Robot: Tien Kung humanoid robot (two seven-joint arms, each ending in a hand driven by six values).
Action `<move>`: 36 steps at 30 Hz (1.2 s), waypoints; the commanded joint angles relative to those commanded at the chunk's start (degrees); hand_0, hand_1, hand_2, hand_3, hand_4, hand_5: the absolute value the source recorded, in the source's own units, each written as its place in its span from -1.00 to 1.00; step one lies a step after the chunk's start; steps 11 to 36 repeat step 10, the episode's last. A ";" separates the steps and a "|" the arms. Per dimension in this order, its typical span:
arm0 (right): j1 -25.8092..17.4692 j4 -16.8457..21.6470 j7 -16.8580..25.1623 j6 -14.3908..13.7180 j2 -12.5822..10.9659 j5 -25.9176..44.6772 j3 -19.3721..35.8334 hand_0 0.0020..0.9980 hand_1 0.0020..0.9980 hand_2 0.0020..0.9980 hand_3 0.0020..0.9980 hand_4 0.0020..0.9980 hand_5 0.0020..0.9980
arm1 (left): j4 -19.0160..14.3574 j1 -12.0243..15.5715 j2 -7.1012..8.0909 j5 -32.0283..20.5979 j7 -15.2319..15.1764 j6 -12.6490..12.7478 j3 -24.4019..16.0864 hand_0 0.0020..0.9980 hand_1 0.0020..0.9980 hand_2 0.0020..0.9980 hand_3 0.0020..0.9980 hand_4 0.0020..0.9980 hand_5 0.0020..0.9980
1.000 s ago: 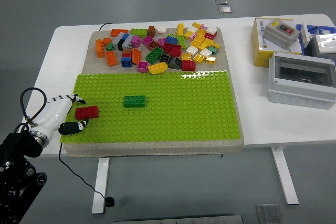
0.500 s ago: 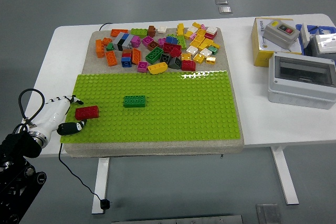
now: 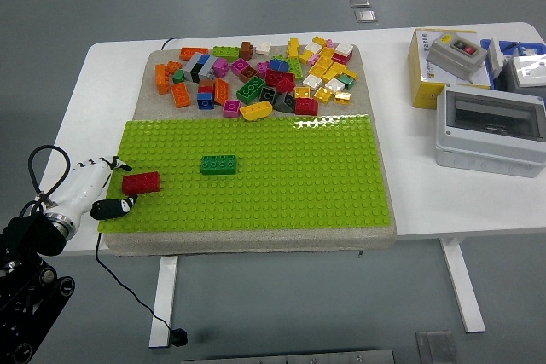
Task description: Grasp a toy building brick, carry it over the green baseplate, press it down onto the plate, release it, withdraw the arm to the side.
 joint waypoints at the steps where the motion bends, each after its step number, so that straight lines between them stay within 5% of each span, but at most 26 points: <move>1: 0.00 0.00 0.01 -0.01 -0.01 0.01 -0.03 0.38 0.26 0.29 0.43 -0.46 0.89 | 0.01 -0.01 -0.01 -0.04 -0.04 0.04 0.01 1.00 0.88 0.88 0.32 0.36 -0.52; 36: 0.08 0.00 0.03 -0.02 -0.07 0.09 -0.30 0.38 0.26 0.29 0.44 -0.46 0.89 | 0.04 -0.09 -0.10 -0.22 -0.16 0.15 0.01 1.00 0.87 0.87 0.23 0.34 -0.53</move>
